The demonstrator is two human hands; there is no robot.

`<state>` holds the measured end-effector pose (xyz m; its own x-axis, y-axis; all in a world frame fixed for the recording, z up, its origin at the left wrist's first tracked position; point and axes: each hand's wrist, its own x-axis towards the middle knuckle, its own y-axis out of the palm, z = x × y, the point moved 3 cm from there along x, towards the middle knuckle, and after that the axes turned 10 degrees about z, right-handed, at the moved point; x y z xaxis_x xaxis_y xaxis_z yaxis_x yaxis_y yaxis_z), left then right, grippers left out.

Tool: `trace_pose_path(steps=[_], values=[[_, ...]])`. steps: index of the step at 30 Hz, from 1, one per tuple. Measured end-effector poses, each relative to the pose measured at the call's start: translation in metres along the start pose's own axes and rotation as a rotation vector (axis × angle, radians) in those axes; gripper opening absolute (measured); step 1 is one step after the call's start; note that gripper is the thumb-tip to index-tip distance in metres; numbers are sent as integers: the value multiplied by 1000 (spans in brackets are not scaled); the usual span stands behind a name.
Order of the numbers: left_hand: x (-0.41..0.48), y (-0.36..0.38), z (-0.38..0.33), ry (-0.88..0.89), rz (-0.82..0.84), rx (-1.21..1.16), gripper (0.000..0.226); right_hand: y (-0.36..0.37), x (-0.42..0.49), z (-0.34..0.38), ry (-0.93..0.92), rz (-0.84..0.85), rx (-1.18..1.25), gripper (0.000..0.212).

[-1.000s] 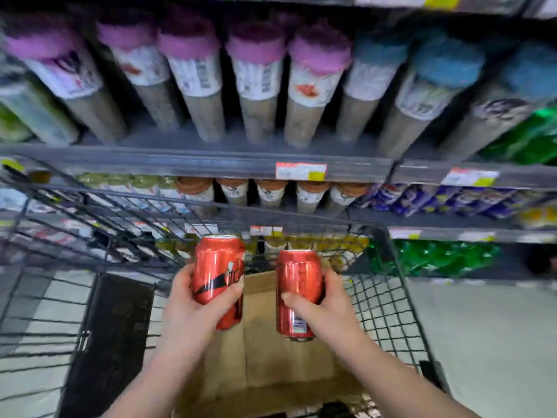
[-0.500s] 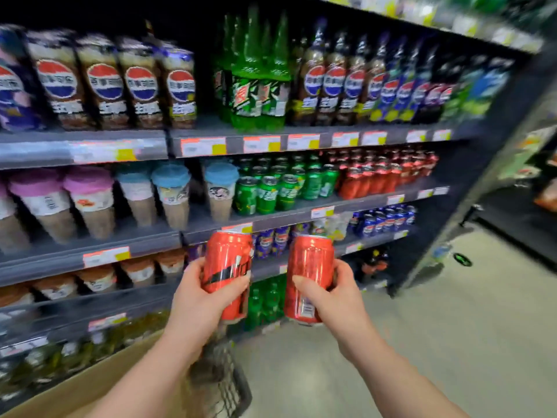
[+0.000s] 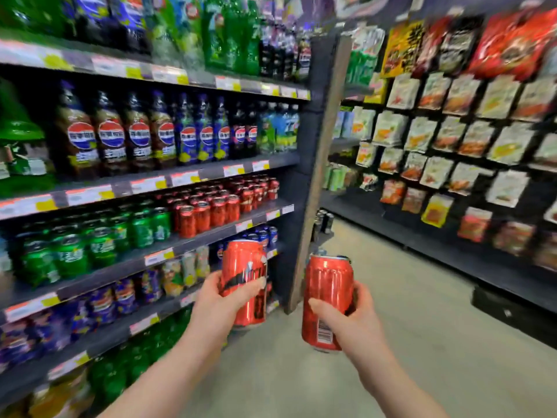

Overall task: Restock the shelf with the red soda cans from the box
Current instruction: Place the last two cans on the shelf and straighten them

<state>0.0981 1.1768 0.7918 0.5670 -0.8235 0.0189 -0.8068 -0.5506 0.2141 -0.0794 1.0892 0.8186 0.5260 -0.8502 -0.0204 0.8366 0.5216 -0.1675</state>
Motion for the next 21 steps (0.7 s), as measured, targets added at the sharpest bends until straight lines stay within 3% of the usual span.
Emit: trace_pose_path(steps=[5,11,13,18,21], values=[[45,66,11,-28,91,29,82,-69,27,-12,9,-114,19,44],[126,140,26,-30,203,55,66,-136,99,-26,0,-196,22,59],[161,162,33,-31,225,48,60,-156,132,-29,-6,-220,17,54],[258,217,50,-67,264,34,84,-213,220,-39,40,-295,-15,59],[312,245,54,-66,274,23,81,-242,272,-44,42,-336,-13,60]])
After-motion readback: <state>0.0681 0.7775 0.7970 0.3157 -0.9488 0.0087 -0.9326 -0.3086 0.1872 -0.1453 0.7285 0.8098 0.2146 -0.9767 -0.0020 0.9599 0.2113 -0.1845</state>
